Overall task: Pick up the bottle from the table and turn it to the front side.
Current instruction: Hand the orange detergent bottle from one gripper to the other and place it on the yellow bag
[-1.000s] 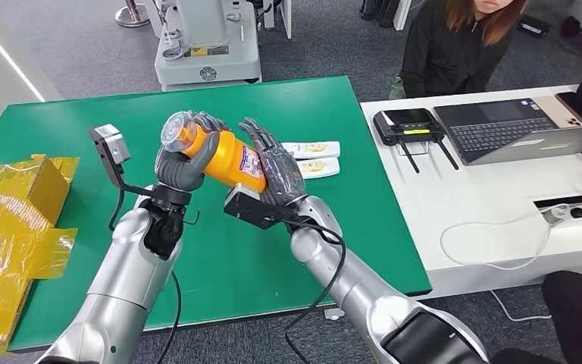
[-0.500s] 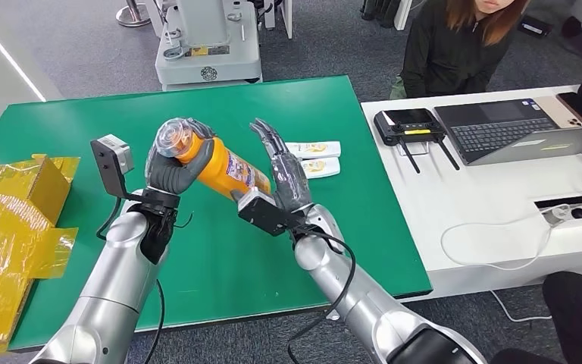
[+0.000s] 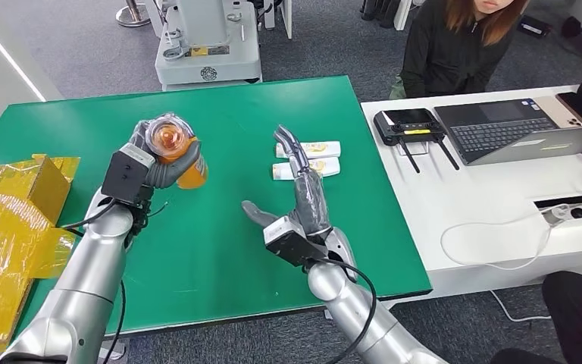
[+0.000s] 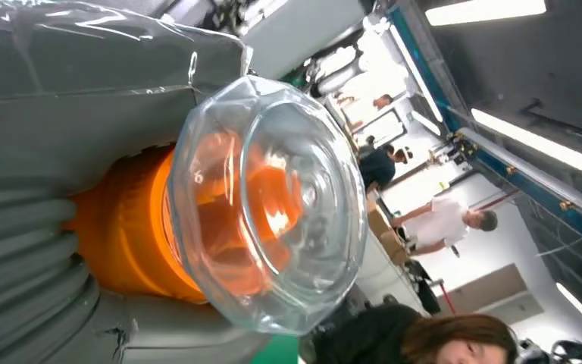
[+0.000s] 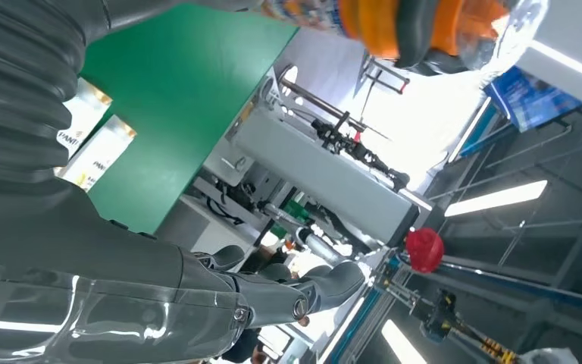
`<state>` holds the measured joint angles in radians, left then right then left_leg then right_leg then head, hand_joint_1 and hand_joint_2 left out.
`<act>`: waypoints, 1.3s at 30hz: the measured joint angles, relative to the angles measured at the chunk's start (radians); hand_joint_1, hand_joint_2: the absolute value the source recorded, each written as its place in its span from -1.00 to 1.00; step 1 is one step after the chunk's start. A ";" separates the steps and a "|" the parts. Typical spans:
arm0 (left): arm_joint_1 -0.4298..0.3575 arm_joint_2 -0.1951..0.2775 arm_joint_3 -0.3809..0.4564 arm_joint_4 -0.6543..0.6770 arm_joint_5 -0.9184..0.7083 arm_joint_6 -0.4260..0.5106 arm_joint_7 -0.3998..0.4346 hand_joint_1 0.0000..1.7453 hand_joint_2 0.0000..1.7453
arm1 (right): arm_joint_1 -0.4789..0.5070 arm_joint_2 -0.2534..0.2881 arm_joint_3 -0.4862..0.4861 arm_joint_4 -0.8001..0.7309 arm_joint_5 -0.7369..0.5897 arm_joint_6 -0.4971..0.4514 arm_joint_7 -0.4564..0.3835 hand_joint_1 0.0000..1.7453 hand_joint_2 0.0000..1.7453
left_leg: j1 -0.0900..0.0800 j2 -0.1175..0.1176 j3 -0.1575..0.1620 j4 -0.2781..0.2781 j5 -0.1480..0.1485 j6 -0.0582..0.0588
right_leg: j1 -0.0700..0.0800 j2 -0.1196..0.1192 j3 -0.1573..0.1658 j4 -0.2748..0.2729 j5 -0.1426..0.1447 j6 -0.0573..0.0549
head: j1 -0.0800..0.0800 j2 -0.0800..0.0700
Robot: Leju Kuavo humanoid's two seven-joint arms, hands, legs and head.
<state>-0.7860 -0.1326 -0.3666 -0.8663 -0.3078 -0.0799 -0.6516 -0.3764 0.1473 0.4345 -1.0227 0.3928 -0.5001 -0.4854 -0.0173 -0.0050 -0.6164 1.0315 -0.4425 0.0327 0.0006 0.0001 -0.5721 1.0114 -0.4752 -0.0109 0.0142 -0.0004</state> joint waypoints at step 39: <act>-0.306 0.269 -0.197 0.210 -0.824 0.326 0.356 1.00 1.00 | 0.442 -0.088 -0.251 -0.519 -0.133 -0.066 -0.043 -1.00 1.00 | 0.000 0.005 -0.001 0.000 0.000 -0.001 | 0.000 0.004 -0.002 0.000 0.000 -0.001 | 0.000 0.000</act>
<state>-1.0917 0.1363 -0.5639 -0.6559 -1.1319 0.2463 -0.2951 0.0659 0.0591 0.1833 -1.5417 0.2602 -0.5657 -0.5281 -0.0173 -0.0004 -0.6177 1.0311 -0.4428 0.0322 0.0006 0.0044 -0.5745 1.0117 -0.4749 -0.0118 0.0141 -0.0004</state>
